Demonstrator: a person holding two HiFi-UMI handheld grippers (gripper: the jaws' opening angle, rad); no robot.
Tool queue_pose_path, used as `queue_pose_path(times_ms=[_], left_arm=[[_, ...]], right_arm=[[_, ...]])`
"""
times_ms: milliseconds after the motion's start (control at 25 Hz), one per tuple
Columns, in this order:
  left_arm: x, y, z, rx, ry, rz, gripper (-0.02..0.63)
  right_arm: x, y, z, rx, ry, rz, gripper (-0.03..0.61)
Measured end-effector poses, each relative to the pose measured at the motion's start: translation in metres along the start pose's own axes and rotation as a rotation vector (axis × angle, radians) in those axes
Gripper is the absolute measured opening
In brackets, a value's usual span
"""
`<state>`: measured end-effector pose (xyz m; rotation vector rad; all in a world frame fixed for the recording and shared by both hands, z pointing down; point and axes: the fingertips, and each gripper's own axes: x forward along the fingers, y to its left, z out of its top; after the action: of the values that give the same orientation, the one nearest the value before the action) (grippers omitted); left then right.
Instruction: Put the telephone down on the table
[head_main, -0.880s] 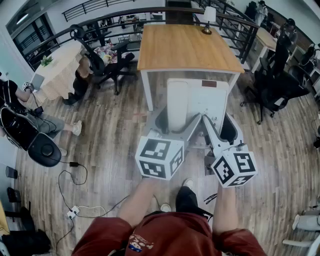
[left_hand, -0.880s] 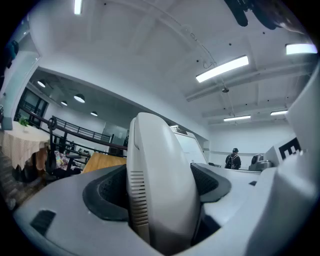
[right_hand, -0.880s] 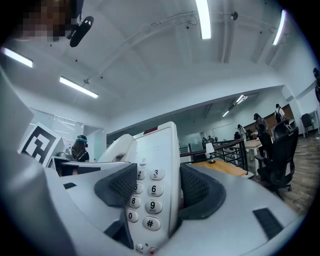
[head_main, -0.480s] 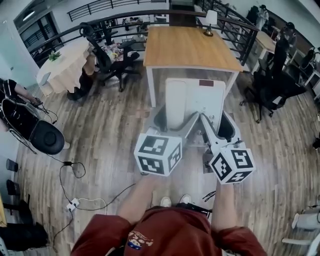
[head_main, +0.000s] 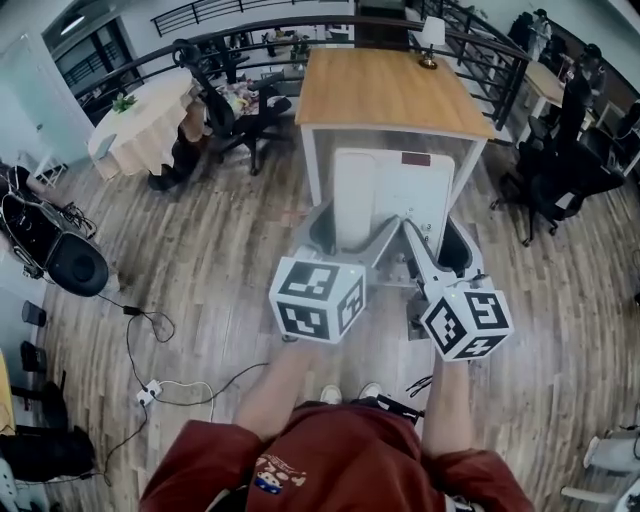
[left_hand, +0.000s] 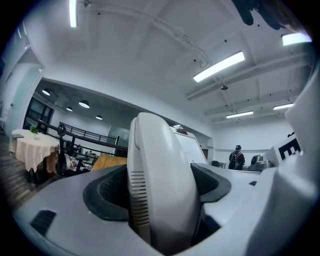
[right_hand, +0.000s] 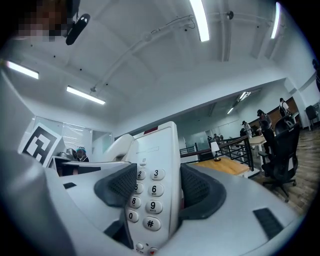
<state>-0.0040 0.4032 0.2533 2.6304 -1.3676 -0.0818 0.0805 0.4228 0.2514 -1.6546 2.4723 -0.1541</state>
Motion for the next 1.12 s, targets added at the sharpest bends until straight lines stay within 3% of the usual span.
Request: queue_pose_path(times_ms=[640,1120], left_arm=[[0.054,-0.056,-0.012,0.051,0.002,0.091,0.393],[0.093,-0.021,-0.025,0.031,0.009,0.096,0.393]], right_arm=[[-0.012,-0.081,0.007,0.059,0.012,0.087,0.284],[0.036,-0.1,-0.012,0.062,0.048,0.094,0.284]])
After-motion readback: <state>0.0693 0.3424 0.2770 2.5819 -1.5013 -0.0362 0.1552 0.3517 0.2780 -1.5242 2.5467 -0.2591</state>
